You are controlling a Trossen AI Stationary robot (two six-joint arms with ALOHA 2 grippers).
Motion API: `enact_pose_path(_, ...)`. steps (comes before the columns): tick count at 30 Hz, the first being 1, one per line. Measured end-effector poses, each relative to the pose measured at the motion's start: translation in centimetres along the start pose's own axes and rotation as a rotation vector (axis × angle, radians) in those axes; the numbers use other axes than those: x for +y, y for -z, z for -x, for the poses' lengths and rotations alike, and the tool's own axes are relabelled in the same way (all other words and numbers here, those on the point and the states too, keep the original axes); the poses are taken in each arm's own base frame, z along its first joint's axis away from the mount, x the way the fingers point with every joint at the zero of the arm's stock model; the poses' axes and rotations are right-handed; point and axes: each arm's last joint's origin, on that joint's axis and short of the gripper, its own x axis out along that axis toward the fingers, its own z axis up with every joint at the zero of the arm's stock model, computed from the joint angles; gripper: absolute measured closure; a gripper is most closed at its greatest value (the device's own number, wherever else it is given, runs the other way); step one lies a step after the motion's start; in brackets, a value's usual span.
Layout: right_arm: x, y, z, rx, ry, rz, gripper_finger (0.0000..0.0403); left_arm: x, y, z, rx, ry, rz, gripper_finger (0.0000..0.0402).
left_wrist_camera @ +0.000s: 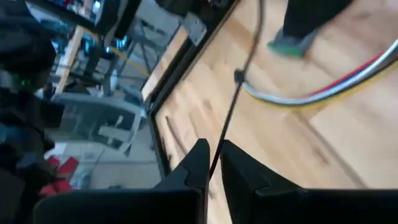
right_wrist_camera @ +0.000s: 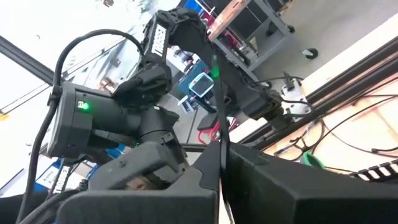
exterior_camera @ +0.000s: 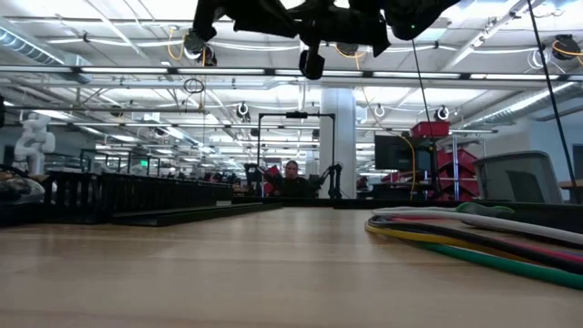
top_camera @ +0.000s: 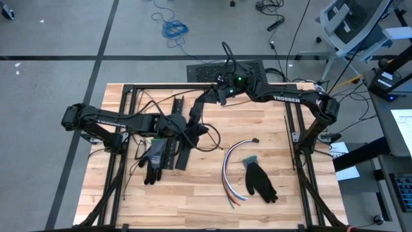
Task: Ziptie cables
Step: Wrap the cable wires with the black ziptie
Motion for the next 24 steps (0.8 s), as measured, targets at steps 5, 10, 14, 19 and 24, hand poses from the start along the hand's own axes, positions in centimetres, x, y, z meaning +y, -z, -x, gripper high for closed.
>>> enact_pose_path(5,0.2,0.0,0.0,0.011,-0.024,0.052,0.0403,0.3,0.4,-0.1,0.049,-0.037,-0.105,0.0352)
enact_pose_path(10,0.6,-0.4,0.0,-0.017,-0.061,0.089,0.0402,1.0,1.1,-0.3,0.073,-0.056,-0.179,0.0352)
enact_pose_path(14,0.5,-0.6,0.2,-0.027,-0.062,0.087,0.0385,1.8,1.2,-0.3,0.062,-0.114,-0.258,0.0351)
enact_pose_path(19,0.6,-0.7,0.3,-0.033,-0.068,0.087,0.0351,2.4,1.1,-0.3,0.045,-0.166,-0.235,0.0351)
enact_pose_path(24,0.6,-0.7,0.3,-0.035,-0.071,0.096,0.0326,2.4,1.2,-0.3,0.063,-0.179,-0.177,0.0351)
